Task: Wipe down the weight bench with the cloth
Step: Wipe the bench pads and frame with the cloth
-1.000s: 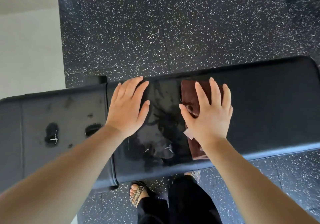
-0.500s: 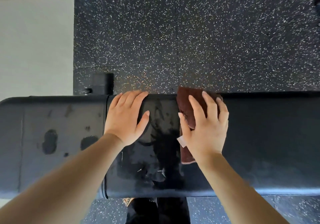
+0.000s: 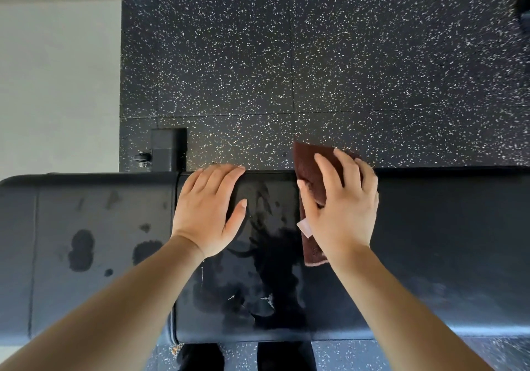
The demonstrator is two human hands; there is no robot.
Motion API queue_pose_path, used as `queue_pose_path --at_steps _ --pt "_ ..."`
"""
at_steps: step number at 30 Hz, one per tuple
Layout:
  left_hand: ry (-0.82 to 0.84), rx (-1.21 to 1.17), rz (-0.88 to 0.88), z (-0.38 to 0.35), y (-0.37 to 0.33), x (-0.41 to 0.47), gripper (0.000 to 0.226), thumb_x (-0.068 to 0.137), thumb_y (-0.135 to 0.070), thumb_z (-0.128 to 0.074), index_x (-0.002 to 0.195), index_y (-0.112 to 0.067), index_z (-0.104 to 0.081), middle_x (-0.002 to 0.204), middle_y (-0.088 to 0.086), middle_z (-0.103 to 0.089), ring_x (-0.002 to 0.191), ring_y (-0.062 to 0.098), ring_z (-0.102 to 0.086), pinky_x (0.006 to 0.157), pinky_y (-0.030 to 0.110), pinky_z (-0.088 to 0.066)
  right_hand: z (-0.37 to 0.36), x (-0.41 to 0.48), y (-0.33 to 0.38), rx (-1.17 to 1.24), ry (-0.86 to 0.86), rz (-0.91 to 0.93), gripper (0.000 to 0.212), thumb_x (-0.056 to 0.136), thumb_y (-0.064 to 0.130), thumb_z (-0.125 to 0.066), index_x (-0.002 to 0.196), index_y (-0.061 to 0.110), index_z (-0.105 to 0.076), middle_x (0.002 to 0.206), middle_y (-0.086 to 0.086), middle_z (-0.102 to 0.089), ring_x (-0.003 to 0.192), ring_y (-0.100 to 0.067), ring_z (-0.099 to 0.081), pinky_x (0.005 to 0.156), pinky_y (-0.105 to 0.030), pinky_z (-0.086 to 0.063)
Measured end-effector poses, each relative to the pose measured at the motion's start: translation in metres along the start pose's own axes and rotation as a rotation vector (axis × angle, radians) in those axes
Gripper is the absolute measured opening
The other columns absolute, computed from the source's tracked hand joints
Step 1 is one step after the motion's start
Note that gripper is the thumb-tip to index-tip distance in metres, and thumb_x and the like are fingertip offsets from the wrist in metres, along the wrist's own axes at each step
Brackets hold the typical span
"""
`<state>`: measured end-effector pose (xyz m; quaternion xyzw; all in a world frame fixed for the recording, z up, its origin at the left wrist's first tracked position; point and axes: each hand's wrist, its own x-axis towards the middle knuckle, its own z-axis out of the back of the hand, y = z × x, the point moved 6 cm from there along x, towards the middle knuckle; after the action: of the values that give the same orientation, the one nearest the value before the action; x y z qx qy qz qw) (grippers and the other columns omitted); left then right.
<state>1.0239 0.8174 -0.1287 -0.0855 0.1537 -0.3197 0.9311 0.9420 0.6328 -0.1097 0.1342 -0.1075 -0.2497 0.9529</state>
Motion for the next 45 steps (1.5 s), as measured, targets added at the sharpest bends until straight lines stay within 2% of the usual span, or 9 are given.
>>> queue_pose_path --at_steps 7,15,20,24,26,30,33,41,45 --pt "-0.022 -0.018 -0.006 0.001 0.001 0.001 0.052 0.086 -0.041 -0.035 0.131 -0.016 -0.045 0.128 0.003 -0.054 0.119 0.025 -0.046 0.107 0.040 -0.025 0.007 -0.041 0.015 0.000 -0.042 -0.039 0.044 0.086 0.042 -0.057 0.124 0.021 -0.057 0.136 -0.011 -0.049 0.120 -0.035 -0.039 0.087 -0.050 -0.043" --pt "-0.047 -0.032 -0.019 -0.001 0.001 0.000 0.052 0.087 -0.041 -0.034 0.131 -0.015 -0.045 0.129 0.004 -0.053 0.121 0.026 -0.044 0.107 0.041 -0.027 0.005 -0.030 0.020 -0.112 0.081 -0.072 0.061 0.082 0.058 -0.056 0.134 0.026 -0.049 0.146 -0.009 -0.037 0.130 -0.038 -0.030 0.084 -0.055 -0.044" --pt "-0.056 -0.034 -0.027 -0.001 0.001 -0.001 0.053 0.087 -0.042 -0.033 0.132 -0.016 -0.045 0.131 0.004 -0.052 0.122 0.024 -0.043 0.109 0.040 -0.024 -0.002 -0.035 0.023 -0.088 -0.013 -0.116 0.053 0.084 0.049 -0.058 0.130 0.021 -0.054 0.143 -0.014 -0.042 0.129 -0.042 -0.033 0.087 -0.054 -0.045" --pt "-0.038 -0.068 -0.080 -0.001 0.003 -0.004 0.054 0.089 -0.042 -0.031 0.136 -0.015 -0.041 0.137 0.002 -0.048 0.130 0.021 -0.036 0.113 0.036 -0.008 0.000 -0.047 0.026 0.004 -0.121 -0.057 0.041 0.087 0.036 -0.058 0.123 0.015 -0.060 0.135 -0.015 -0.050 0.120 -0.042 -0.040 0.101 -0.046 -0.035" --pt "-0.040 -0.063 -0.103 0.003 0.011 -0.008 0.053 0.090 -0.040 -0.031 0.136 -0.016 -0.040 0.139 0.001 -0.046 0.133 0.020 -0.032 0.114 0.040 -0.006 -0.002 -0.048 0.035 0.040 -0.121 -0.003 0.038 0.087 0.033 -0.060 0.121 0.015 -0.061 0.133 -0.015 -0.051 0.118 -0.041 -0.041 0.102 -0.045 -0.033" --pt "-0.065 0.011 -0.027 0.011 0.048 -0.019 0.052 0.089 -0.041 -0.032 0.134 -0.016 -0.043 0.136 0.003 -0.048 0.132 0.023 -0.034 0.113 0.045 -0.007 -0.019 -0.024 0.065 0.068 -0.062 0.055 0.037 0.086 0.035 -0.062 0.120 0.018 -0.062 0.131 -0.011 -0.054 0.118 -0.036 -0.040 0.091 -0.049 -0.043" --pt "-0.077 0.009 0.010 0.011 0.058 -0.020 0.052 0.087 -0.041 -0.034 0.132 -0.019 -0.045 0.130 0.003 -0.052 0.124 0.025 -0.041 0.111 0.043 -0.018 -0.027 -0.005 0.075 0.075 -0.032 0.020 0.037 0.085 0.038 -0.061 0.117 0.019 -0.063 0.126 -0.009 -0.057 0.112 -0.036 -0.045 0.083 -0.051 -0.048" --pt "-0.061 -0.042 0.013 0.016 0.056 -0.018 0.051 0.084 -0.039 -0.037 0.128 -0.018 -0.049 0.123 0.004 -0.055 0.116 0.027 -0.047 0.105 0.043 -0.027 -0.017 -0.028 0.072 0.080 0.017 0.120 0.039 0.085 0.041 -0.053 0.115 0.018 -0.063 0.121 -0.009 -0.058 0.108 -0.031 -0.037 0.079 -0.051 -0.050" --pt "-0.050 -0.044 0.005 0.016 0.057 -0.017 0.051 0.083 -0.039 -0.038 0.128 -0.018 -0.049 0.123 0.003 -0.055 0.117 0.027 -0.047 0.105 0.044 -0.028 -0.027 0.009 0.075 0.084 0.035 0.007 0.041 0.087 0.045 -0.047 0.115 0.019 -0.062 0.117 -0.007 -0.058 0.101 -0.027 -0.035 0.073 -0.049 -0.051"
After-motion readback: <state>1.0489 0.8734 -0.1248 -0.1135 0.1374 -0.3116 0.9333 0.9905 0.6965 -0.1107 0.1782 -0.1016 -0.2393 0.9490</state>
